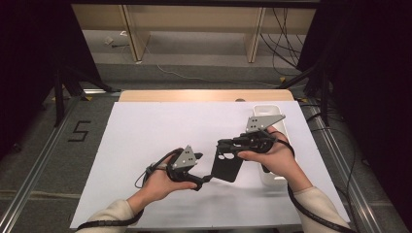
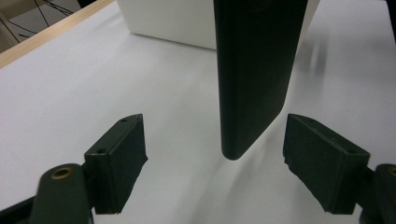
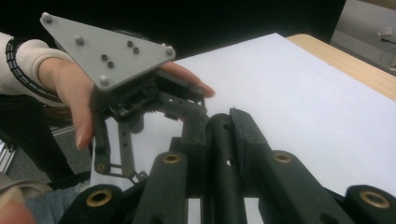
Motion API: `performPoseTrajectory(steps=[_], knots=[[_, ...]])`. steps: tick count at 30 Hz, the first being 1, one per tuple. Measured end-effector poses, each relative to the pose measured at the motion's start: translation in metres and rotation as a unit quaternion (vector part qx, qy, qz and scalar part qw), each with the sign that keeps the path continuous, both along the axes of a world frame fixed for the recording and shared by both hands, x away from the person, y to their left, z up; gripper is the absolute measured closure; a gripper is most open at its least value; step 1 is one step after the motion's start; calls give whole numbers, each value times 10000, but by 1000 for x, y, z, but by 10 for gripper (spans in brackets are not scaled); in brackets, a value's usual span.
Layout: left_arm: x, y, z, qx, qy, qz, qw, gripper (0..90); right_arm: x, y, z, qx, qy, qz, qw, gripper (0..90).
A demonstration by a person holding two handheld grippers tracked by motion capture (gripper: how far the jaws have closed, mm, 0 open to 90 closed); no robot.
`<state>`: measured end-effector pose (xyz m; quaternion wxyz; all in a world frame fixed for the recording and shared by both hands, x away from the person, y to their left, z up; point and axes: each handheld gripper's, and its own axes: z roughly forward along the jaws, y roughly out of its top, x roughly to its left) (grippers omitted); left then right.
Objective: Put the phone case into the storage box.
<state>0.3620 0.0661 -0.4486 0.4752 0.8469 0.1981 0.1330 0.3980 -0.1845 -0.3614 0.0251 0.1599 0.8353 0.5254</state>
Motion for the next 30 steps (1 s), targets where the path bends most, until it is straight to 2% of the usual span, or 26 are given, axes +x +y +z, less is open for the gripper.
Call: performPoseTrajectory(steps=[6, 13, 23, 26, 30], knots=[[1, -2, -2, 35, 23, -11, 10000, 174, -2, 5, 1, 44, 16, 67, 10000, 777], [1, -5, -5, 27, 107, -144, 9998, 212, -5, 10, 1, 78, 21, 157, 9998, 777], [0, -12, -9, -26, 240, -441, 9987, 387, -6, 13, 1, 144, 37, 220, 9996, 777], [0, -12, -9, -114, 297, -534, 9981, 442, -6, 14, 1, 168, 41, 259, 9995, 778], [1, -11, -8, -132, 317, -708, 9969, 562, -7, 15, 1, 185, 18, 306, 9994, 777]])
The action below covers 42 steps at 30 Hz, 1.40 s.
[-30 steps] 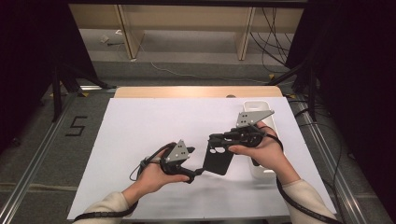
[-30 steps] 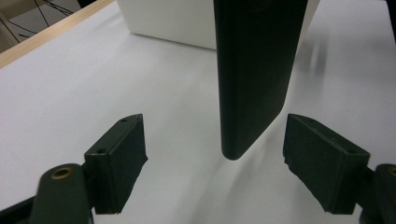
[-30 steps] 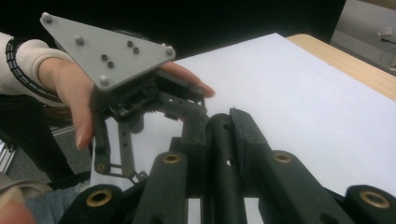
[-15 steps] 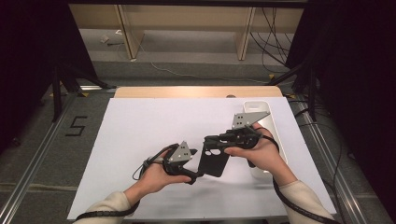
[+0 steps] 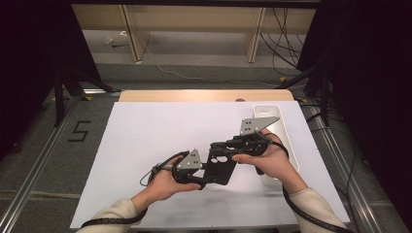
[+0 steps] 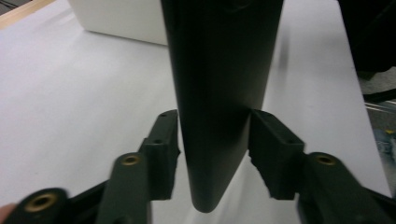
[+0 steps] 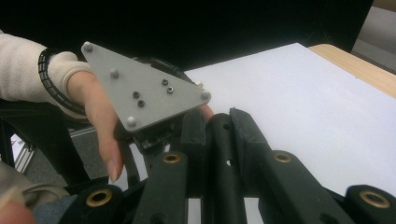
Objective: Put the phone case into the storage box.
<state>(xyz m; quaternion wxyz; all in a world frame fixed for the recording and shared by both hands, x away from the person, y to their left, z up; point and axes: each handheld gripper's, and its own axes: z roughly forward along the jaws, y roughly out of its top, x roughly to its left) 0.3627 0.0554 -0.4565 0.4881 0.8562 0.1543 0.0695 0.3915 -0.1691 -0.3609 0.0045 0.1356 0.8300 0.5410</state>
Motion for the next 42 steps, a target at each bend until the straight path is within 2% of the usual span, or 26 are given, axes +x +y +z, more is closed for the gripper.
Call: performPoseTrajectory(steps=[2, 10, 12, 15, 19, 22, 28, 33, 42], knots=[[0, 0, 1, 61, -32, -46, 10000, 609, 0, 0, -1, -4, 3, 38, 10000, 777], [2, 7, 8, 134, 30, 52, 9999, 787, -1, 0, 2, 56, -23, 189, 9998, 763], [2, 7, 10, 133, 79, 107, 9998, 793, -1, 0, 2, 71, -135, 153, 9998, 724], [2, 7, 11, 154, 99, 138, 9997, 795, 0, -1, 2, 36, -209, 71, 9997, 606], [2, 8, 11, 148, 66, 255, 9995, 797, 4, -3, 0, 38, -350, -270, 9990, 388], [2, 9, 12, 154, 44, 307, 9994, 797, 5, -4, -3, 65, -332, -381, 9987, 311], [2, 11, 13, 127, 51, 516, 9986, 797, 7, -5, -5, 307, -227, -582, 9976, 274], [4, 13, 14, 104, 50, 733, 9972, 797, 7, -8, -5, 459, -262, -784, 9955, 264], [6, 18, 15, 9, 76, 1151, 9933, 796, 3, -10, -11, 495, -364, -1123, 9918, 160]])
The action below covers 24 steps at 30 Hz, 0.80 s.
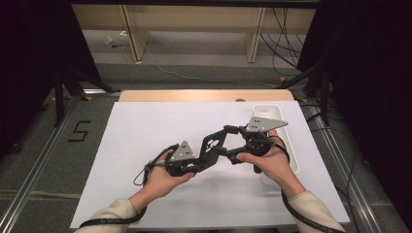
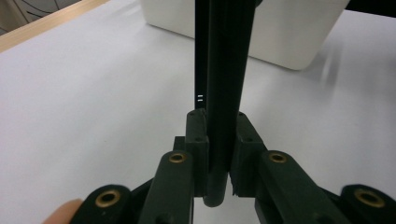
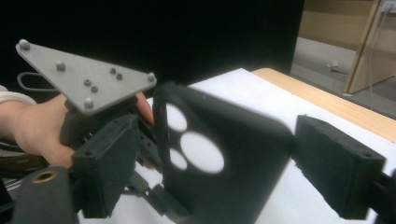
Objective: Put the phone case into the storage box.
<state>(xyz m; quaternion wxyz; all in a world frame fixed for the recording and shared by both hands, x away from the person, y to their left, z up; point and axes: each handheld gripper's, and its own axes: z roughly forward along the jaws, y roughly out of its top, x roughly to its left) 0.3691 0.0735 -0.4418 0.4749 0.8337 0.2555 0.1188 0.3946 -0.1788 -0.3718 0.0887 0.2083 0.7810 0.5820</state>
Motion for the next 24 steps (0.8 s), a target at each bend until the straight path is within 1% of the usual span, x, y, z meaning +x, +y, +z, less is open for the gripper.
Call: performPoseTrajectory(steps=[4, 5, 7, 12, 20, 24], knots=[[1, 2, 0, -68, -3, 194, 9998, 796, -2, 1, -5, -56, -36, -227, 9997, 129], [1, 2, 0, -91, -6, 251, 9996, 796, -3, 1, -6, -55, -23, -242, 9997, 116], [2, 3, 0, -103, 6, 325, 9994, 796, -4, 2, -8, -77, -67, -283, 9995, 75], [2, 4, 0, -130, 8, 526, 9985, 796, -7, 6, -11, -116, -129, -433, 9989, 21], [2, 4, -1, -155, -11, 763, 9970, 796, -14, 9, -19, -31, -238, -810, 9964, 7], [1, 1, -1, -170, 2, 871, 9961, 796, -18, 8, -22, 11, -261, -947, 9952, 7]])
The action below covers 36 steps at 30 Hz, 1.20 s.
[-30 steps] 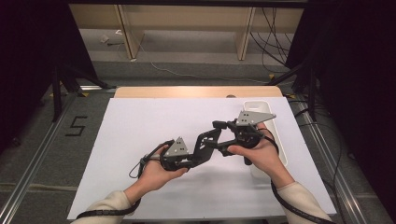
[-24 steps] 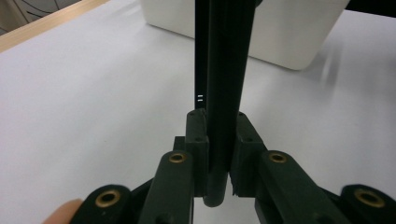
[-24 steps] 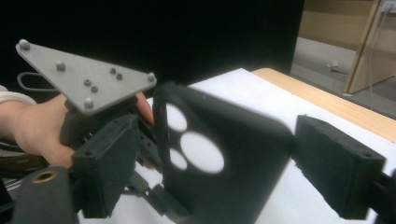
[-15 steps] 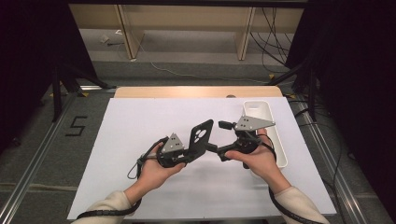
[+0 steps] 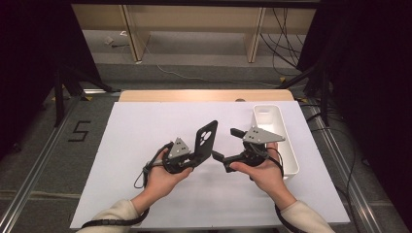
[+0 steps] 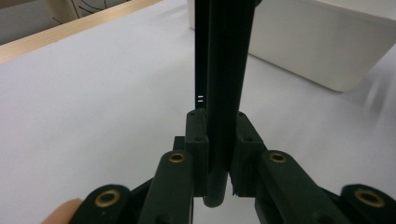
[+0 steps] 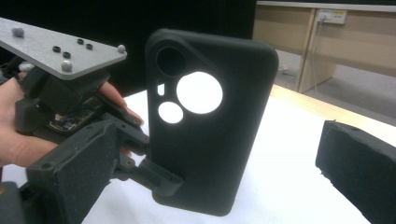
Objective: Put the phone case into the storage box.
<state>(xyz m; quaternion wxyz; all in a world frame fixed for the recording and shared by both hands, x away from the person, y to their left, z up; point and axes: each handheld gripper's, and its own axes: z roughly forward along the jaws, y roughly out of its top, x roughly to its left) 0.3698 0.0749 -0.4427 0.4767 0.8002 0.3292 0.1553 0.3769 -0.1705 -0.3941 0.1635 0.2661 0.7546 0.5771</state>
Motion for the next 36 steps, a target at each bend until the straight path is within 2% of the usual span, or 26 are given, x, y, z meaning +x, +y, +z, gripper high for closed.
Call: performPoseTrajectory(steps=[14, 26, 36], knots=[[-6, -9, 1, 25, 9, -65, 10000, 796, -1, 12, -3, 216, -29, -204, 9996, 6], [-8, -12, 1, 20, -20, -135, 9999, 796, 4, 30, 4, 424, -124, -279, 9986, 4], [-10, -15, 1, 20, -52, -194, 9998, 796, 7, 29, 1, 492, -89, -380, 9980, 6]])
